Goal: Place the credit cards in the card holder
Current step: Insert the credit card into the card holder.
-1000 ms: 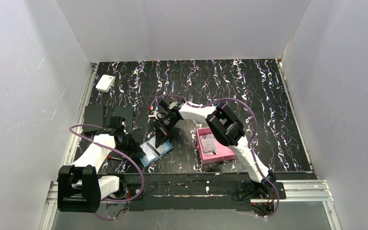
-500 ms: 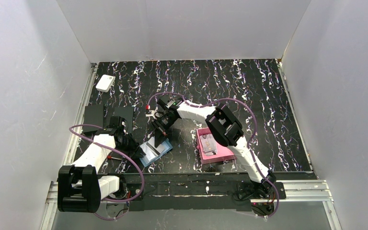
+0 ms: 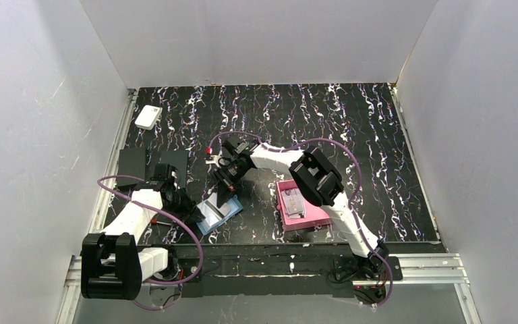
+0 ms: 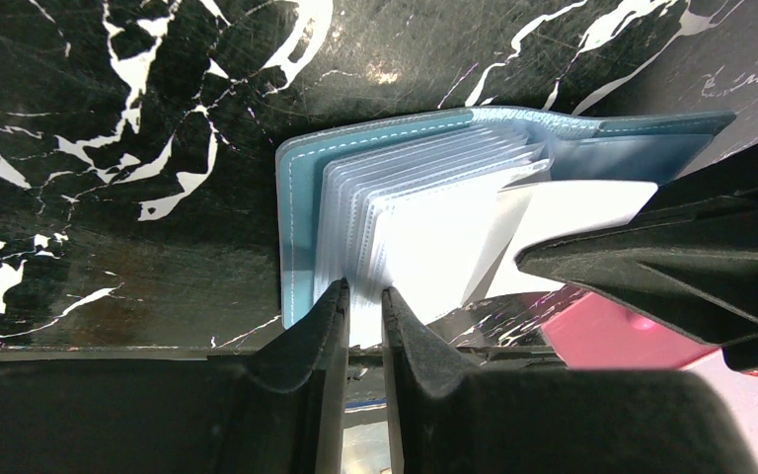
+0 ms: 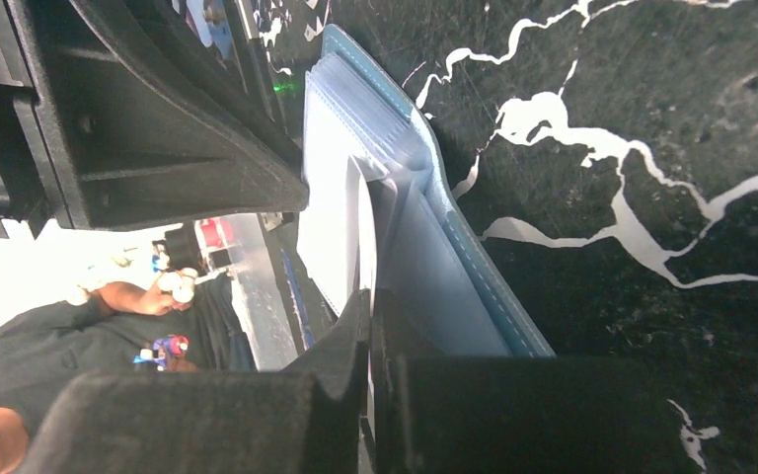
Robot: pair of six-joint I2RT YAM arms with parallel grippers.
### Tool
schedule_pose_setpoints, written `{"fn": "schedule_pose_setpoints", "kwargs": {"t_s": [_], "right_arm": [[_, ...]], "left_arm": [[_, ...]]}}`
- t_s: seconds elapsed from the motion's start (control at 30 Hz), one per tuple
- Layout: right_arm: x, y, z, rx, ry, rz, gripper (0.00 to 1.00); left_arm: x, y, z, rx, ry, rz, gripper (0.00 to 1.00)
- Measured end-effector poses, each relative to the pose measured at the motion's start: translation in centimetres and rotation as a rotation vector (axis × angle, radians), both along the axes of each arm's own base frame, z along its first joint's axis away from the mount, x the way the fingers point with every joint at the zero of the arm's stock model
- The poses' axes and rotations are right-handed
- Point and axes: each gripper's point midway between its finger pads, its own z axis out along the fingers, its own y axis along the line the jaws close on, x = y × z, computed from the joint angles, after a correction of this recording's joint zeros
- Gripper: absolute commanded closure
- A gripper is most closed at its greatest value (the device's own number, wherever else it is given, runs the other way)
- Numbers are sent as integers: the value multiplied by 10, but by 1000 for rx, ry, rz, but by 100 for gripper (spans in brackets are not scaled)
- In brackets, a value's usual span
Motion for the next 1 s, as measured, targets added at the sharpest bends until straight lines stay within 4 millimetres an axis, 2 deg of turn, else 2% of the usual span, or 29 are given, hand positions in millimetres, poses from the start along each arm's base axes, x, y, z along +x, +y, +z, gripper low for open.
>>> {"fn": "schedule_pose_setpoints", "kwargs": {"t_s": [0.3,0.5,0.6,0.73,1.0], "right_arm": [[-3,0,-3,38,72,-78,98],[-4,0,-3,44,88,-159,74],[2,0,-5,23,46,-198,66],[6,0,-1,-3,-24,-211,56],[14,-9,5,-43,-144,-213,51]], "left_arm": [[0,0,0,0,-3,0,86],[0,0,0,0,-5,1,80],[0,1,1,6,-9,5,75],[2,3,2,18,-26,8,74],[4,4,2,24,-38,10,72]]}}
